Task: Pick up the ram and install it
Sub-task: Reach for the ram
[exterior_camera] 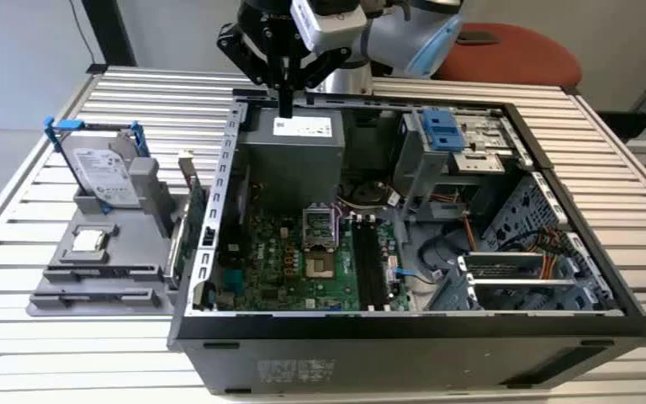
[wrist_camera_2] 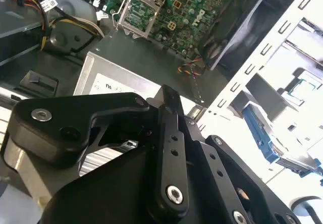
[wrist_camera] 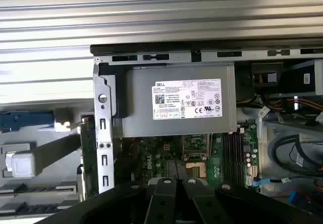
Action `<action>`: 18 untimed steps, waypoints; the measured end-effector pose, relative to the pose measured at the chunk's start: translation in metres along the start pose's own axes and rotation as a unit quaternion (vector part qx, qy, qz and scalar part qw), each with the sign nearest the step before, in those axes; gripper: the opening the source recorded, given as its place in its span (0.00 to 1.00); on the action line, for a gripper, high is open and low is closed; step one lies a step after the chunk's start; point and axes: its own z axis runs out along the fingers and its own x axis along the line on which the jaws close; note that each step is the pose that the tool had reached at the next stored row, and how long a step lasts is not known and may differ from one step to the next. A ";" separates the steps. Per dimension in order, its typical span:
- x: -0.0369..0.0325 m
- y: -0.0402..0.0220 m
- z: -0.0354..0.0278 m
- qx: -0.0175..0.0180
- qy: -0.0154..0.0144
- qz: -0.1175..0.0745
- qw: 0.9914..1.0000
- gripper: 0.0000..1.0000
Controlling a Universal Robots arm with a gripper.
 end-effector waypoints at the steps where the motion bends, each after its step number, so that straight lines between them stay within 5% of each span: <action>1: 0.0000 0.0000 0.0000 0.000 0.000 0.000 1.000 0.00; 18: 0.0049 -0.0003 -0.0011 0.000 0.000 0.000 1.000 0.00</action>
